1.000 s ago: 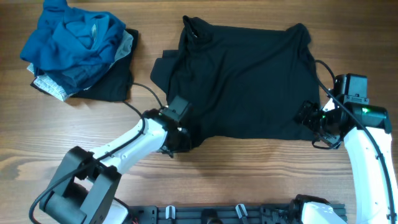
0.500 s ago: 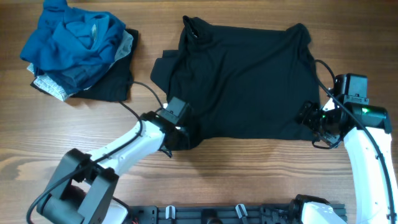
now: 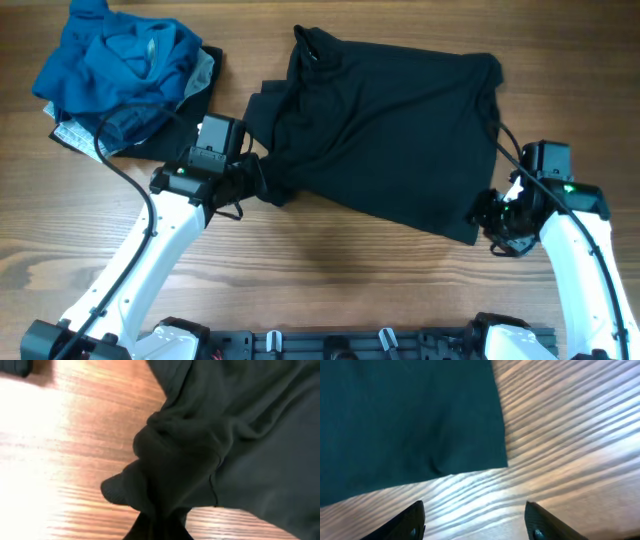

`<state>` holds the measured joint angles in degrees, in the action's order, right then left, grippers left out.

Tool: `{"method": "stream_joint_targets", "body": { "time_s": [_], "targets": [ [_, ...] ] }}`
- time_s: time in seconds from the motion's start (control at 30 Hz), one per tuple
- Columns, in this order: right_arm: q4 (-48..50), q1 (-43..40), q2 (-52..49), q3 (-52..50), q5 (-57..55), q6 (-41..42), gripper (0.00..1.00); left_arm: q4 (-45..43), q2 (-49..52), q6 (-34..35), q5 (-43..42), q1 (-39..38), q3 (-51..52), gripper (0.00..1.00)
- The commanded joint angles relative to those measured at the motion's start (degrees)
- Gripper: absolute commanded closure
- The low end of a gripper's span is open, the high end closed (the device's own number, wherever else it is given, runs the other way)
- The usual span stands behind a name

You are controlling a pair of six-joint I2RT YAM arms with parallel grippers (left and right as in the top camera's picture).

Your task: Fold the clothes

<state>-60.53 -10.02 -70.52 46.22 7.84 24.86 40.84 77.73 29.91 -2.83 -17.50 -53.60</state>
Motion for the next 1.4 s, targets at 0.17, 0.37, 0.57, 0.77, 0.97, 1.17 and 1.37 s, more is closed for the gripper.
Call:
{"method": "stream_joint_targets", "body": {
  "time_s": [0.17, 0.37, 0.57, 0.77, 0.97, 1.17, 1.37],
  "targets": [
    [8.7, -0.1, -0.4, -8.4, -0.1, 5.1, 0.42, -1.0, 0.1, 0.5, 2.6, 0.5, -0.4, 0.96],
    [12.4, -0.1, -0.8, -8.4, -2.1, 3.6, 0.51, -1.4, 0.1, 0.6, 2.5, 0.5, -0.4, 0.96],
    [14.6, -0.1, -7.9, -8.4, -1.9, 3.7, 0.51, -2.0, 1.9, 0.6, 2.9, 0.5, -0.4, 0.96],
    [16.6, -0.1, -11.8, -8.4, -1.4, 3.7, 0.53, -2.1, 2.2, 0.6, 3.0, 0.5, -0.4, 0.96],
    [18.7, -0.1, -16.9, -8.3, 0.0, 3.5, 0.56, -2.1, 2.3, 0.5, 3.0, 0.5, -0.4, 0.96],
    [17.7, -0.1, -17.3, -6.4, 1.0, 2.2, 0.96, -2.3, 2.3, 0.5, 3.8, 0.5, -0.4, 0.96],
    [6.3, -0.1, -11.7, 2.9, 0.9, 2.1, 0.95, -1.5, 0.7, -1.2, 5.6, 1.1, -1.1, 0.96]
  ]
}}
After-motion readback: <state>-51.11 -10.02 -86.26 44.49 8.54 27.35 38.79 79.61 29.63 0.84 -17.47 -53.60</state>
